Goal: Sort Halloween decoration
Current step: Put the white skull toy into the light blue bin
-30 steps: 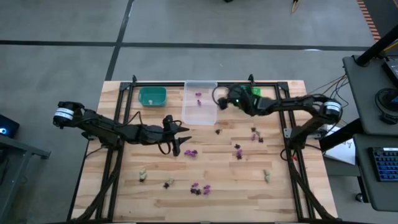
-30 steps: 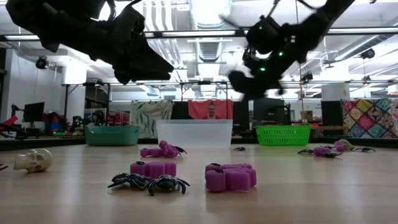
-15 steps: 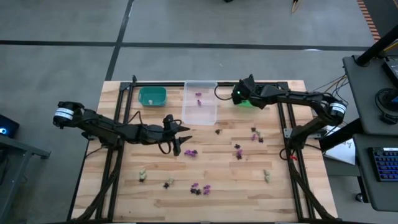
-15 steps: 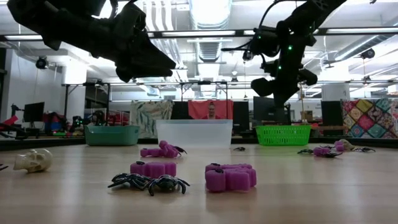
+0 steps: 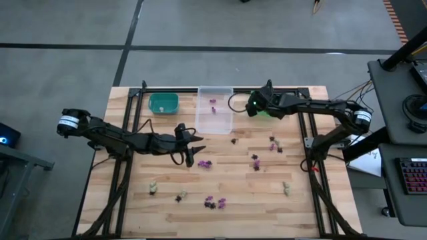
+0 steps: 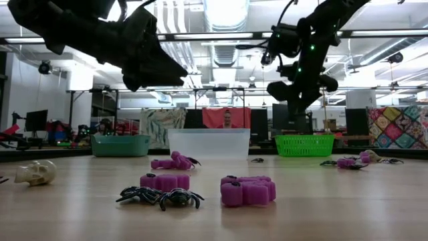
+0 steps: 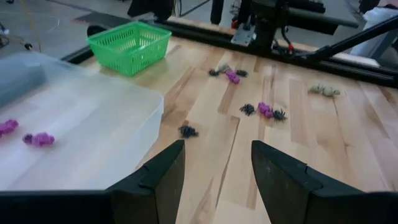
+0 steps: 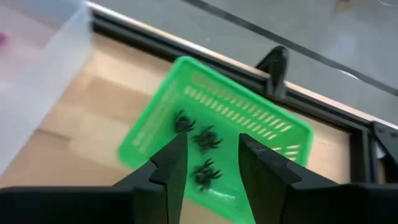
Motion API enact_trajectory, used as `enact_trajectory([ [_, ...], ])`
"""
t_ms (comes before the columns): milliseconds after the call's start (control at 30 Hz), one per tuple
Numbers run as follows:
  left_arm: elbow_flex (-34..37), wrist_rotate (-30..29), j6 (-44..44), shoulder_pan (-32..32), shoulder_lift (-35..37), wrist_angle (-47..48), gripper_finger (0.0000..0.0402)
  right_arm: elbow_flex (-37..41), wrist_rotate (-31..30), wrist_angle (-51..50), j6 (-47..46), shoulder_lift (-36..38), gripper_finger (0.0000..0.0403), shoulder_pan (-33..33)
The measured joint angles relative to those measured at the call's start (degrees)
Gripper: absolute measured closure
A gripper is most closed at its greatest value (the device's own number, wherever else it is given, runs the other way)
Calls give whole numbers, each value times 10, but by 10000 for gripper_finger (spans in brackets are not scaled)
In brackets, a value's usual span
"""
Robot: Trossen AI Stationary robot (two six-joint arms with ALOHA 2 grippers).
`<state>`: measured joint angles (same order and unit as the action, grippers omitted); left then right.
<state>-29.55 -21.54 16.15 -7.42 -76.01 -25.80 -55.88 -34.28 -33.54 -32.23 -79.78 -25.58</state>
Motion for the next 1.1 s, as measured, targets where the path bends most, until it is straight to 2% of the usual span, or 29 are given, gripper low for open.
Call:
enact_trajectory([
  [100, -3, 9, 25, 0, 0, 28, 233, 0, -1, 2, 12, 13, 274, 28],
  [233, -37, 57, 61, 0, 0, 117, 233, 0, -1, 21, 44, 37, 275, 69],
  [500, -145, 118, 211, -16, -3, 459, 233, 0, 3, 58, 105, 64, 271, 146],
  [800, -247, 181, 420, -98, -7, 763, 233, 0, 4, 90, 136, 58, 281, 163],
  [900, -264, 194, 456, -134, -7, 825, 233, 0, 10, 90, 135, 58, 282, 163],
  [1100, -246, 258, 550, -182, -7, 864, 234, 0, 90, 88, 138, 58, 277, 166],
])
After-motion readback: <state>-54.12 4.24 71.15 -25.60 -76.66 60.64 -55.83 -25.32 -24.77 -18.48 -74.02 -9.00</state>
